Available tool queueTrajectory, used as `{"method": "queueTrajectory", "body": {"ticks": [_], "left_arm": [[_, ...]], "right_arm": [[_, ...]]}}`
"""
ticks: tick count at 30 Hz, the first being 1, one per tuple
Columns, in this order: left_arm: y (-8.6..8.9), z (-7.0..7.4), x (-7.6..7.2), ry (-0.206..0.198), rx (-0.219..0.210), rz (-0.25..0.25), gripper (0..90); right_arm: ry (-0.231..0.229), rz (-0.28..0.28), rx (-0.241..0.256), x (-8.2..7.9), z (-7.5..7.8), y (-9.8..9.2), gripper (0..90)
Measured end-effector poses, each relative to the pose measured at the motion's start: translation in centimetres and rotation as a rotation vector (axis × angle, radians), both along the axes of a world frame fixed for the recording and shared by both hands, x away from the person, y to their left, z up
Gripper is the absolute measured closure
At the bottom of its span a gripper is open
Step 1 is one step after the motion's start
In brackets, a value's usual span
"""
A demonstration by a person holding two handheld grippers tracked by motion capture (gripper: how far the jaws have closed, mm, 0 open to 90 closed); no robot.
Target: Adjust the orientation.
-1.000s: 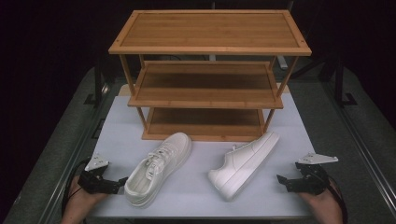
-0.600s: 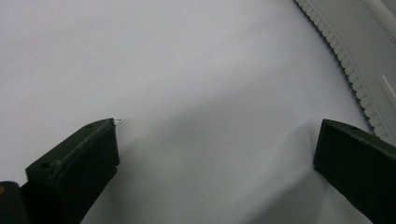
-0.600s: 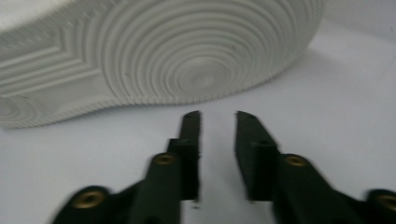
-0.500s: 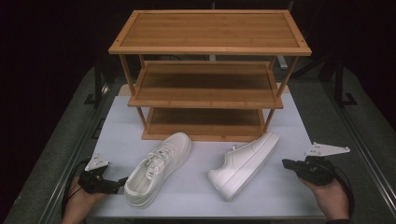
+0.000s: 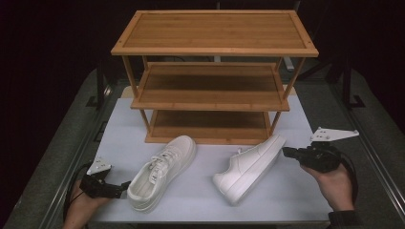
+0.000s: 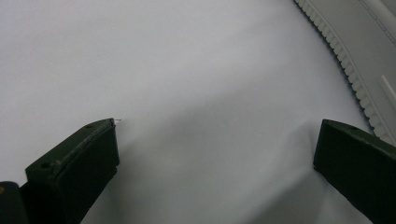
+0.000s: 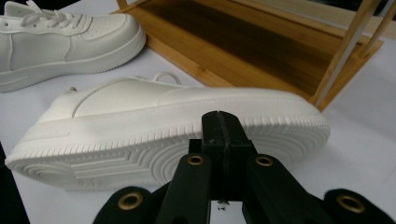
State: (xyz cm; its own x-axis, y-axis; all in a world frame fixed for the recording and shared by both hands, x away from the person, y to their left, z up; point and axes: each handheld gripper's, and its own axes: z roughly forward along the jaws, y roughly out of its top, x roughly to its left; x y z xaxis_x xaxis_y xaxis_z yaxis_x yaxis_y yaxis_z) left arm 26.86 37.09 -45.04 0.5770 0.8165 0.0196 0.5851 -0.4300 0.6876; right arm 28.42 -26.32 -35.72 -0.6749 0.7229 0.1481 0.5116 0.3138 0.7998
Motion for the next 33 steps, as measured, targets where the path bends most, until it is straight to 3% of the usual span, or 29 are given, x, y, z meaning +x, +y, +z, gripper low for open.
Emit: {"method": "queueTrajectory", "body": {"ticks": [12,18,19,33], "left_arm": [[0.0,0.0,0.0,0.001,-0.002,0.0,0.0],[0.0,0.0,0.0,0.001,-0.002,0.001,0.0],[0.0,0.0,0.0,0.001,-0.002,0.001,0.0],[0.0,0.0,0.0,0.0,-0.003,0.001,0.0]], "right_arm": [[-0.051,0.013,0.06,1.8,-0.3,1.3,90.0],[-0.056,0.023,0.055,2.3,-0.8,1.9,89.9],[-0.049,0.024,0.035,2.3,-1.1,2.1,90.0],[-0.072,0.013,0.073,1.1,-1.6,1.0,90.0]]}}
